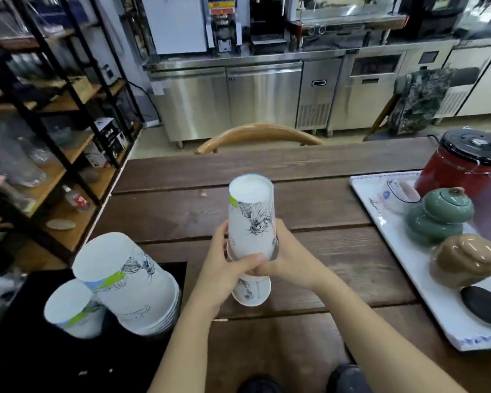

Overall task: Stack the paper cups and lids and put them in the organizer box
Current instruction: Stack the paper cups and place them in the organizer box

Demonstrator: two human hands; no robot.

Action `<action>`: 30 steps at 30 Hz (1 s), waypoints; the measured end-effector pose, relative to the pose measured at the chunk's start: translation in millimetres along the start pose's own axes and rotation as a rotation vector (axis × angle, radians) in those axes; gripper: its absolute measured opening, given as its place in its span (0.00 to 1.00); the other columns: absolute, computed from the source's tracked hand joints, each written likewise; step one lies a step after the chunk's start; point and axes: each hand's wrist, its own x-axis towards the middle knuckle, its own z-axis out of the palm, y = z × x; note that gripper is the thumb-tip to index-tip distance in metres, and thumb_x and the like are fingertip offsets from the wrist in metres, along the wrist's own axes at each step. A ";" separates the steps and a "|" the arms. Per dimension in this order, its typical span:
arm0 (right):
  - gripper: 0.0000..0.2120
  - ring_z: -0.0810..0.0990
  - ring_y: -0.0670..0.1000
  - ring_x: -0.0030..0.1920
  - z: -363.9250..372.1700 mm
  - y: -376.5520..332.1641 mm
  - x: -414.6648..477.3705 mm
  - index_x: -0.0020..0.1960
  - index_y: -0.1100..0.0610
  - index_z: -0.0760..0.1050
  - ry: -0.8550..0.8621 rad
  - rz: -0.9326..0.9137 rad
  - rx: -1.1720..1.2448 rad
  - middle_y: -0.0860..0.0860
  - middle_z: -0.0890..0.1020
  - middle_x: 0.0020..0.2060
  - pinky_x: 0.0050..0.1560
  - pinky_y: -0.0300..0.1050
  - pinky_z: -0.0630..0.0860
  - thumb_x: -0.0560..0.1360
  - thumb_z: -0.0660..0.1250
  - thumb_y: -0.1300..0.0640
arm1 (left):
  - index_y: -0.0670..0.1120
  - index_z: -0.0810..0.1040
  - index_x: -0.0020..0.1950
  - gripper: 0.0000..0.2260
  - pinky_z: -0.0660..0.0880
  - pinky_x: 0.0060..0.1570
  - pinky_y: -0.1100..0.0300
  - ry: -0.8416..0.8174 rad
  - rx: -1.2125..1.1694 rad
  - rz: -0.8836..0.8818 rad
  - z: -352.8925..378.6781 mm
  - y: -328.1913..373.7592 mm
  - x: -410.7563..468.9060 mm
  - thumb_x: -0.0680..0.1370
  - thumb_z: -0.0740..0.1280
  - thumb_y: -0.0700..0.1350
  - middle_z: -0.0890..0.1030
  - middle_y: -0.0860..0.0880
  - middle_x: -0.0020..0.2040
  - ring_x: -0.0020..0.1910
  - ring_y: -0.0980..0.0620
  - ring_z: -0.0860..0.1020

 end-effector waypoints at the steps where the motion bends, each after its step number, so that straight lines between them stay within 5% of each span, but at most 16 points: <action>1: 0.31 0.79 0.42 0.55 7.1 9.9 4.6 0.56 0.43 0.71 -0.015 0.024 -0.038 0.45 0.80 0.52 0.56 0.48 0.78 0.58 0.78 0.59 | 0.53 0.67 0.66 0.31 0.76 0.39 0.72 0.006 -0.015 -0.039 -1.0 -8.9 0.6 0.68 0.73 0.33 0.78 0.50 0.61 0.55 0.59 0.78; 6: 0.39 0.75 0.47 0.59 25.8 60.7 9.5 0.60 0.42 0.63 -0.031 0.155 -0.110 0.45 0.75 0.57 0.59 0.53 0.76 0.54 0.78 0.53 | 0.54 0.70 0.65 0.29 0.75 0.54 0.57 0.031 -0.033 -0.259 -2.0 -52.2 7.4 0.69 0.65 0.29 0.79 0.49 0.60 0.59 0.51 0.76; 9: 0.42 0.73 0.45 0.60 31.6 82.3 7.1 0.61 0.40 0.60 -0.047 0.217 -0.106 0.42 0.73 0.58 0.62 0.54 0.74 0.53 0.78 0.55 | 0.49 0.78 0.51 0.19 0.75 0.54 0.50 0.286 -0.163 -0.470 2.5 -67.6 17.6 0.71 0.56 0.31 0.83 0.45 0.54 0.54 0.47 0.79; 11: 0.42 0.73 0.46 0.61 34.0 90.5 7.6 0.56 0.29 0.57 -0.048 0.273 -0.104 0.38 0.73 0.57 0.65 0.57 0.70 0.53 0.77 0.52 | 0.46 0.78 0.50 0.12 0.75 0.52 0.51 0.393 -0.235 -0.523 7.8 -78.1 25.1 0.75 0.57 0.38 0.83 0.44 0.53 0.54 0.46 0.79; 14: 0.41 0.71 0.49 0.63 36.6 90.8 6.5 0.50 0.23 0.53 -0.065 0.330 -0.095 0.34 0.74 0.54 0.67 0.56 0.66 0.52 0.76 0.48 | 0.48 0.78 0.55 0.14 0.76 0.58 0.50 0.368 -0.191 -0.501 18.9 -89.3 30.6 0.76 0.58 0.51 0.83 0.48 0.56 0.55 0.50 0.80; 17: 0.42 0.72 0.49 0.62 40.2 91.5 4.5 0.56 0.32 0.57 -0.027 0.336 -0.036 0.34 0.74 0.54 0.66 0.54 0.68 0.50 0.77 0.48 | 0.48 0.78 0.59 0.17 0.74 0.57 0.54 0.354 -0.216 -0.537 25.0 -77.6 26.2 0.80 0.55 0.53 0.81 0.51 0.56 0.55 0.51 0.78; 21: 0.45 0.76 0.51 0.60 43.6 90.0 -0.1 0.61 0.43 0.64 0.039 0.264 0.040 0.49 0.75 0.58 0.57 0.51 0.77 0.48 0.81 0.51 | 0.51 0.79 0.51 0.15 0.74 0.44 0.58 0.304 -0.262 -0.531 25.6 -62.9 17.8 0.80 0.54 0.55 0.82 0.54 0.47 0.45 0.56 0.77; 25: 0.35 0.77 0.50 0.58 34.0 57.2 -12.5 0.52 0.39 0.70 0.130 0.160 0.096 0.50 0.79 0.55 0.55 0.50 0.78 0.52 0.79 0.60 | 0.52 0.80 0.55 0.16 0.75 0.59 0.46 0.291 -0.264 -0.453 26.7 -41.7 8.3 0.79 0.56 0.57 0.83 0.51 0.54 0.52 0.52 0.80; 28: 0.38 0.77 0.55 0.60 25.3 23.3 -19.2 0.57 0.44 0.69 0.183 0.065 0.126 0.54 0.78 0.58 0.56 0.59 0.78 0.51 0.80 0.57 | 0.52 0.81 0.54 0.17 0.74 0.62 0.45 0.322 -0.240 -0.319 27.3 -11.4 -0.6 0.78 0.56 0.58 0.82 0.51 0.56 0.56 0.51 0.79; 30: 0.37 0.78 0.52 0.60 18.8 -3.1 -23.2 0.57 0.43 0.69 0.192 -0.021 0.140 0.52 0.78 0.58 0.57 0.55 0.78 0.53 0.80 0.59 | 0.54 0.81 0.50 0.16 0.74 0.61 0.48 0.319 -0.205 -0.207 25.2 12.4 -10.9 0.79 0.55 0.57 0.82 0.52 0.55 0.55 0.51 0.79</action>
